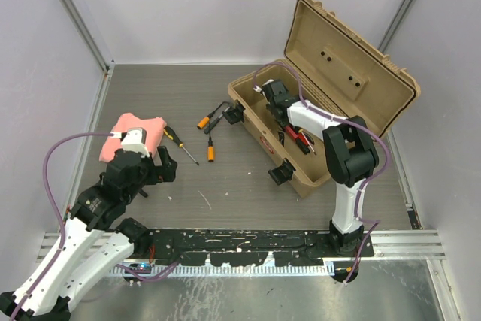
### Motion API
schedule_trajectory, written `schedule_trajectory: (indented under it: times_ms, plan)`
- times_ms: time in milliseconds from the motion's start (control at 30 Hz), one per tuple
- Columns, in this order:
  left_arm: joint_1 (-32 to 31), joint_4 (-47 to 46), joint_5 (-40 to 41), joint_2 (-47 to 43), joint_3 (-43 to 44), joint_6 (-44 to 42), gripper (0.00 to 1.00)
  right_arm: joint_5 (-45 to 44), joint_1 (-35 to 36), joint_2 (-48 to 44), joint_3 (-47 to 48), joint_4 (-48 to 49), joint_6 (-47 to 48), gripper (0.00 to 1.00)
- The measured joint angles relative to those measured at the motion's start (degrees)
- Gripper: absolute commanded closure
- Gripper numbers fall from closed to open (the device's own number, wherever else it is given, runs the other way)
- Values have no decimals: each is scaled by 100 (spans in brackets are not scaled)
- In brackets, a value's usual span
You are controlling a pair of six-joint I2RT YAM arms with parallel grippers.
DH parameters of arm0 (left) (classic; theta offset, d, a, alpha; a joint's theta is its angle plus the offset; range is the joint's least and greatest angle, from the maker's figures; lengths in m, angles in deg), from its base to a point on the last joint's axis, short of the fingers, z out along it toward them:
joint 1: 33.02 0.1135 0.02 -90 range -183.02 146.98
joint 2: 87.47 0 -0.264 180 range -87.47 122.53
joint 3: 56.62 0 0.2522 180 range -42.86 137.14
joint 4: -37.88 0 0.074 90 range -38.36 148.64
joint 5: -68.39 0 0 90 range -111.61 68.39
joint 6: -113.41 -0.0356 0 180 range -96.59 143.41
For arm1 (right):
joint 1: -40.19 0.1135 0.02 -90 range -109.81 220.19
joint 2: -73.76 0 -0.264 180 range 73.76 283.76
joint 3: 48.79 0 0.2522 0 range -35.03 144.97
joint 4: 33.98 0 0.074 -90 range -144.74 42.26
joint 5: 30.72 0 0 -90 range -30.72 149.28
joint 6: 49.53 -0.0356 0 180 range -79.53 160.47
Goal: Pack the tool kit
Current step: Place the screwdriver in the toolbox.
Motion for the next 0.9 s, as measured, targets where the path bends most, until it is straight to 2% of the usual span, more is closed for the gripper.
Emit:
schedule_trajectory:
  times_ms: [333, 733, 833, 900]
  plan:
    - [-2, 0, -2, 31, 0, 0, 2, 254, -114, 13, 0, 37, 4, 75]
    - [-2, 2, -2, 85, 0, 0, 2, 479, -188, 13, 0, 33, -160, 68]
    - [-2, 4, -2, 127, 0, 0, 2, 535, -214, 13, 0, 28, -225, 60]
    - [0, 4, -2, 164, 0, 0, 2, 562, -225, 11, 0, 17, -256, 58]
